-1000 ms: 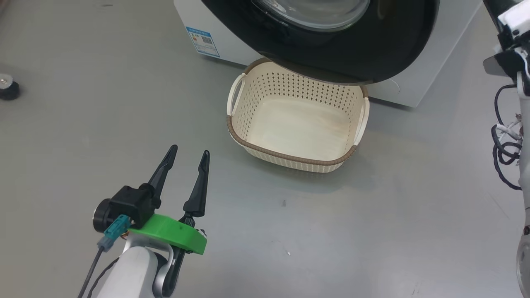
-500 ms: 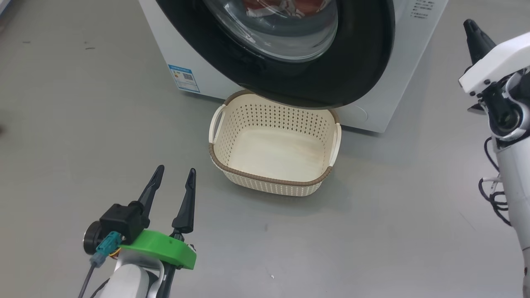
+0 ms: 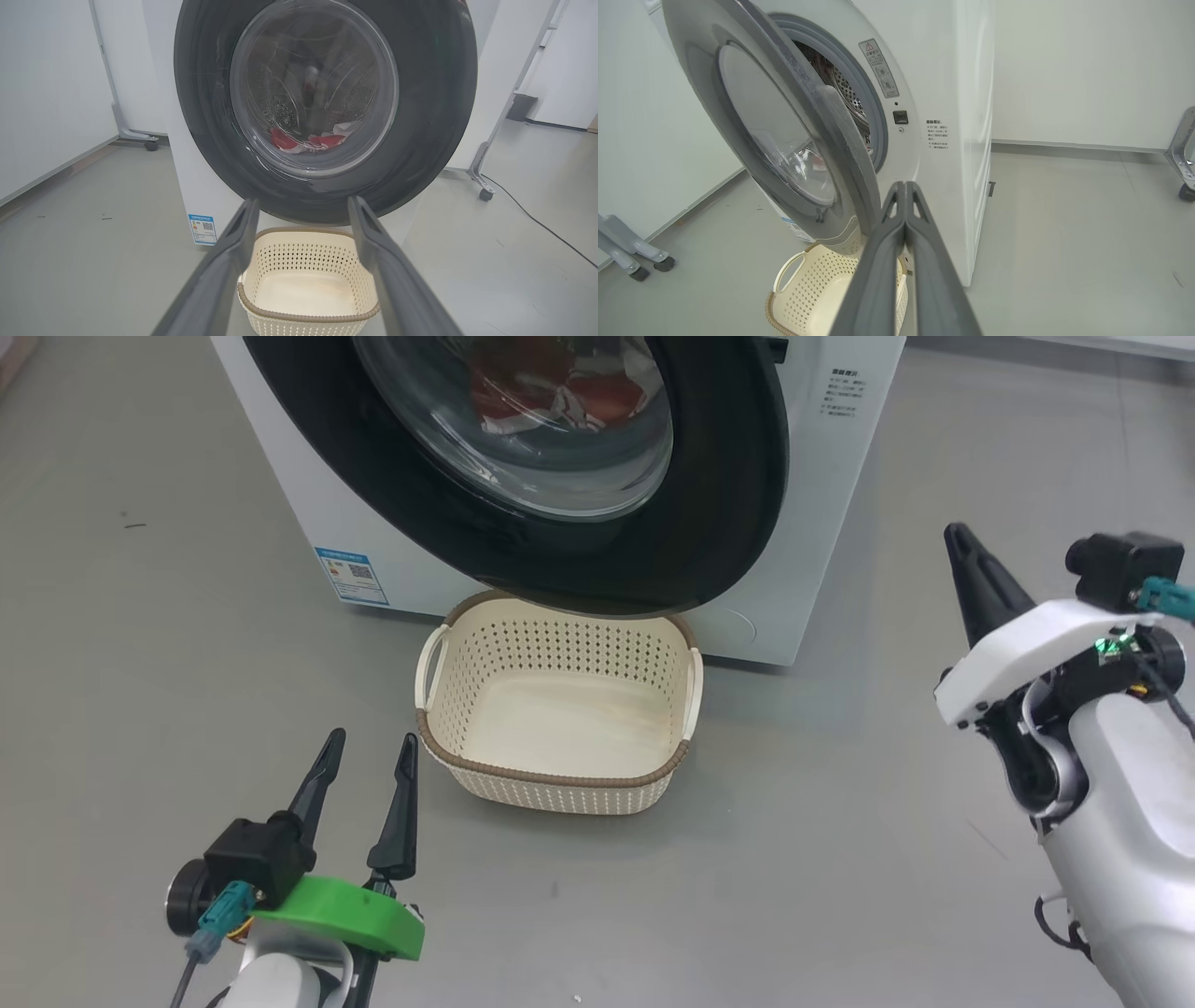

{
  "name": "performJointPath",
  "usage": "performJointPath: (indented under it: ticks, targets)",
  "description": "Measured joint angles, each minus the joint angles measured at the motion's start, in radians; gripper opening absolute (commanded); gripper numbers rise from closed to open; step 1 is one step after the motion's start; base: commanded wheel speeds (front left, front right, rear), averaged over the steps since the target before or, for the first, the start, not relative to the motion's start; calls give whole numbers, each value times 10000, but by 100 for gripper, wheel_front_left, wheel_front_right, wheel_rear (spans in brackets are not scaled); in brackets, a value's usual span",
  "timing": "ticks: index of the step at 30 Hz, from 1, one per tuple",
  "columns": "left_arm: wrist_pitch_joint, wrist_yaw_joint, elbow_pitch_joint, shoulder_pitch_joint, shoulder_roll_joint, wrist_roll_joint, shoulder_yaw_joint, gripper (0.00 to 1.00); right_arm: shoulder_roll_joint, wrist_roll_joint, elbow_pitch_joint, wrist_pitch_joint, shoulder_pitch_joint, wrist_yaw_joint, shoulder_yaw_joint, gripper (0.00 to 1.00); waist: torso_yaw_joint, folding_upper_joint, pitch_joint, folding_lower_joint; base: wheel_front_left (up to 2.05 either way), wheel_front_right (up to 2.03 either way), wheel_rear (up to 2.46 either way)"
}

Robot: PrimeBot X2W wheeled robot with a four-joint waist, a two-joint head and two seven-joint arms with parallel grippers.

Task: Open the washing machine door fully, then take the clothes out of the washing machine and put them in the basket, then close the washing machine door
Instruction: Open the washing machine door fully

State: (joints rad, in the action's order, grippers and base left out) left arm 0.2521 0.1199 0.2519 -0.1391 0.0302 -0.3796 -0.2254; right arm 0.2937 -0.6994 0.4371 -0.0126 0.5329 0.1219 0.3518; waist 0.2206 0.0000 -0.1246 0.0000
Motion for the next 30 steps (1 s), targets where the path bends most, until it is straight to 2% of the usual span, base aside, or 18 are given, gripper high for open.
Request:
performJointPath:
  ticks: [12,17,18,19,23,30]
  targets:
    - [0,0,-148,239,15,130,284,100,-111,539,-334,-1802,-1860,-15,12,0,-435,0,232,0,0,0,0]
    - [0,2,-205,309,23,130,322,100,-244,681,-493,-2236,-2414,-370,-263,0,-563,0,335,0,0,0,0]
    - [0,2,-226,331,25,132,320,100,-299,663,-564,-2251,-2540,-458,-393,23,-582,0,352,0,0,0,0]
    - [0,2,-251,401,25,132,378,100,-395,663,-662,-2316,-2731,-548,-573,100,-614,0,381,-1,0,0,0]
    - [0,2,-295,506,35,209,445,100,-483,663,-872,-2320,-3105,-727,-771,100,-689,0,448,0,0,0,0]
    - [0,2,-399,541,35,355,462,100,-734,608,-1390,-2322,-3457,-809,-991,100,-751,1,466,0,0,0,0]
